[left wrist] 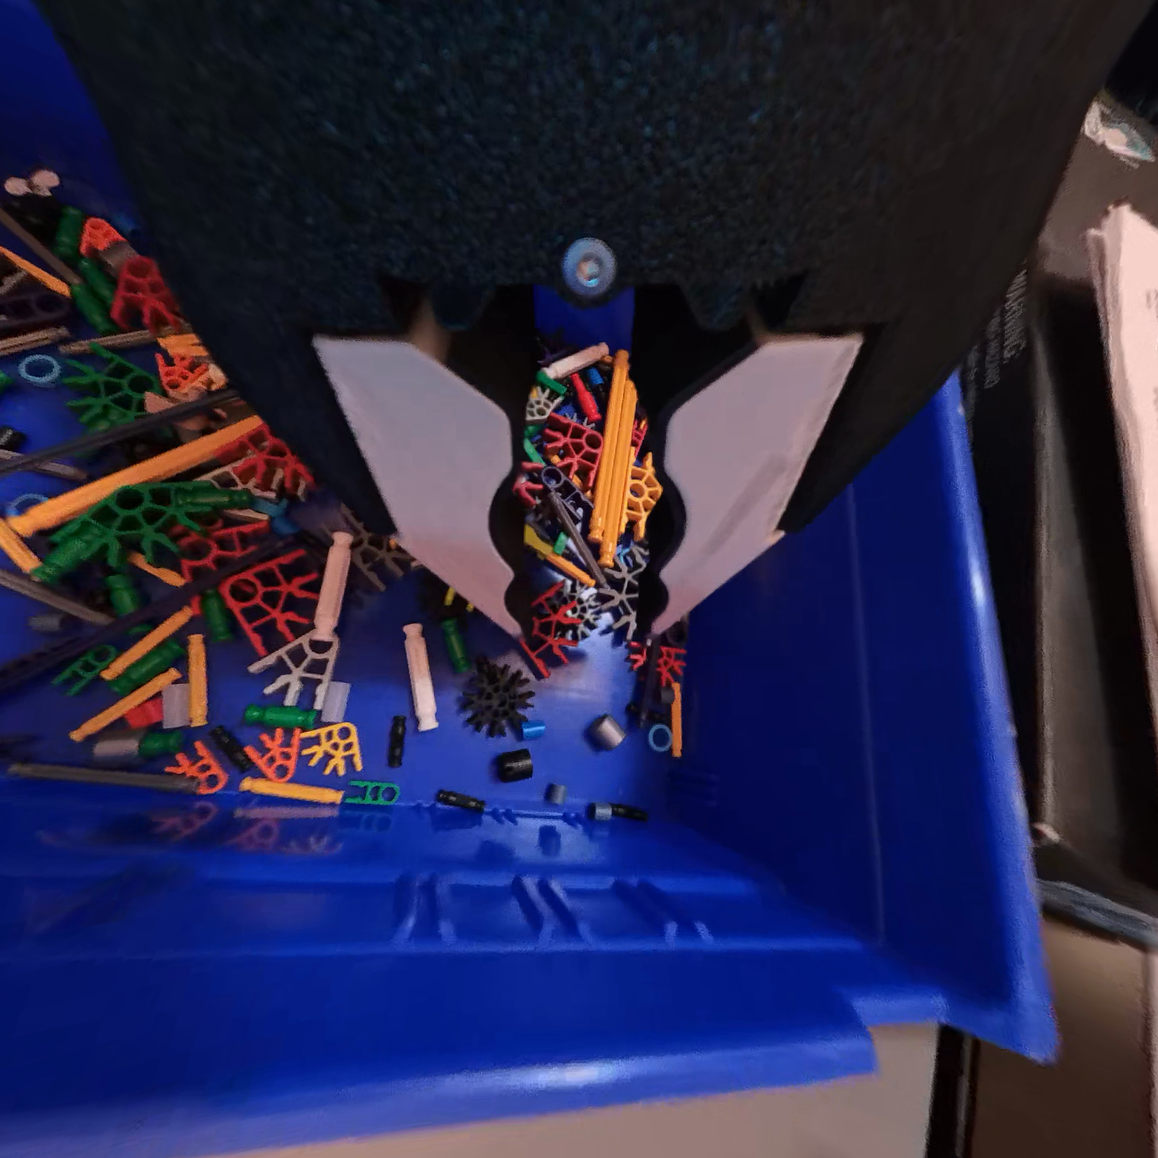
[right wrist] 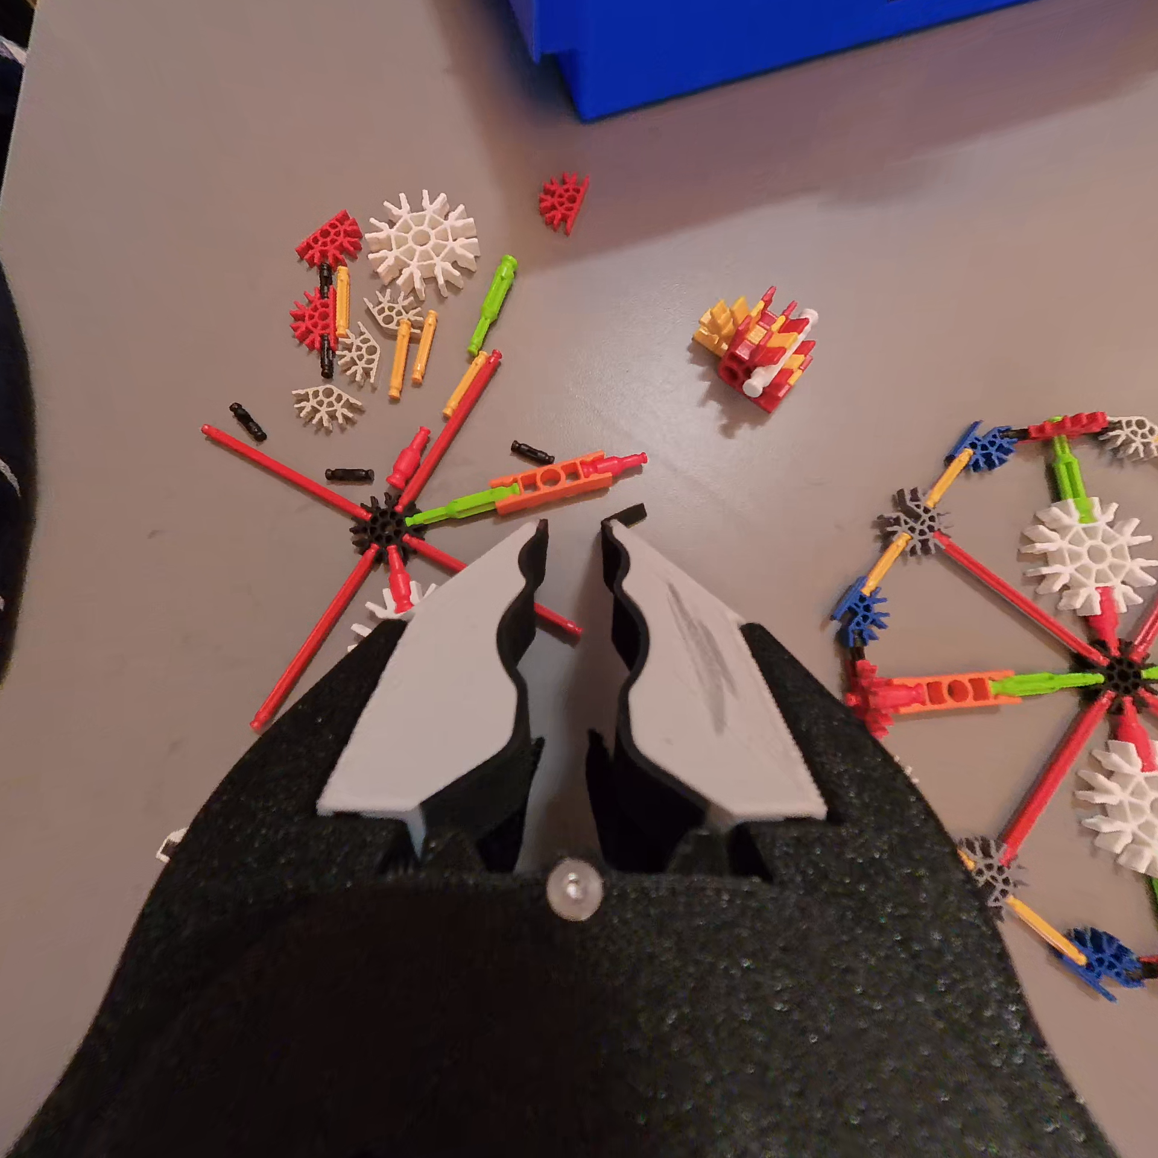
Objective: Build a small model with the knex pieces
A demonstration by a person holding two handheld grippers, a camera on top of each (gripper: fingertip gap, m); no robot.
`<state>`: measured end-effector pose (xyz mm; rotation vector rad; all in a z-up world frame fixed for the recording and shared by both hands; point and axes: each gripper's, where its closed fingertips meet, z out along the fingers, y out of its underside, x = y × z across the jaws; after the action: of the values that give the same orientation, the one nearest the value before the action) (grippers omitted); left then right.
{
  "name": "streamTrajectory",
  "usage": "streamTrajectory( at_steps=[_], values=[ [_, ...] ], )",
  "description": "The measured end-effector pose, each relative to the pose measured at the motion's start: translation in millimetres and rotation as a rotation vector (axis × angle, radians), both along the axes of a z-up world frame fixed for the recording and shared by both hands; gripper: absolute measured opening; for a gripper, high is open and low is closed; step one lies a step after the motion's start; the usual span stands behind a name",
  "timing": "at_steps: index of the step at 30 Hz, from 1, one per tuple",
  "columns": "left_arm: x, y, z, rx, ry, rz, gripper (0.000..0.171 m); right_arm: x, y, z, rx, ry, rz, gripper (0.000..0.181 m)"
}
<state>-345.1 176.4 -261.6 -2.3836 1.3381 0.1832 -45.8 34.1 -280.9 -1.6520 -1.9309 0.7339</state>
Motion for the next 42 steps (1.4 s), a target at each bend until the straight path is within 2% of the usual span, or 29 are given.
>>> streamTrajectory(
  at_steps=[2,3,8,11,14,16,18,19,20,22,24,26,28,32,38,42],
  values=[
    [-6,2,-10,-0.029,0.021,0.022,0.040,0,0,0,0.000,0.000,0.000,0.016],
    [-3,3,-12,-0.040,-0.005,0.029,0.035,0,0,1,0.001,0.001,-0.001,0.016],
    [1,-2,-18,-0.136,-0.058,0.063,0.066,1,0,2,0.001,0.003,-0.001,0.017],
    [2,-5,-20,-0.188,-0.082,0.082,0.071,1,0,2,0.000,0.002,0.001,0.017],
    [6,-10,-21,-0.234,-0.114,0.091,0.088,1,0,2,0.001,0.003,0.000,0.016],
    [8,-14,-21,-0.261,-0.112,0.096,0.092,1,0,2,0.001,0.003,0.000,0.016],
    [9,-23,-19,-0.299,-0.117,0.098,0.090,1,0,2,0.000,0.003,0.001,0.017],
    [11,-31,-17,-0.325,-0.121,0.092,0.085,1,0,3,0.001,0.003,0.001,0.017],
    [13,-43,-16,-0.373,-0.125,0.075,0.067,1,0,3,0.001,0.003,0.001,0.016],
    [13,-58,-14,-0.389,-0.090,0.033,0.062,1,0,4,0.001,0.006,-0.001,0.016],
    [12,-52,-5,-0.311,-0.082,0.039,0.048,1,0,4,0.001,0.007,0.000,0.016],
    [12,-48,6,-0.261,-0.096,0.038,0.047,1,0,3,0.001,0.004,0.002,0.017],
    [1,-39,15,-0.198,-0.050,0.053,0.044,1,0,2,0.000,0.001,0.002,0.017],
    [-9,-20,28,-0.112,-0.023,0.081,0.030,1,1,3,0.002,0.004,-0.001,0.017],
    [-4,4,21,-0.022,0.043,0.062,0.027,2,0,4,0.006,0.005,0.000,0.017],
    [-6,12,4,-0.032,0.091,0.064,0.033,2,0,5,0.009,0.008,0.000,0.017]
  ],
)
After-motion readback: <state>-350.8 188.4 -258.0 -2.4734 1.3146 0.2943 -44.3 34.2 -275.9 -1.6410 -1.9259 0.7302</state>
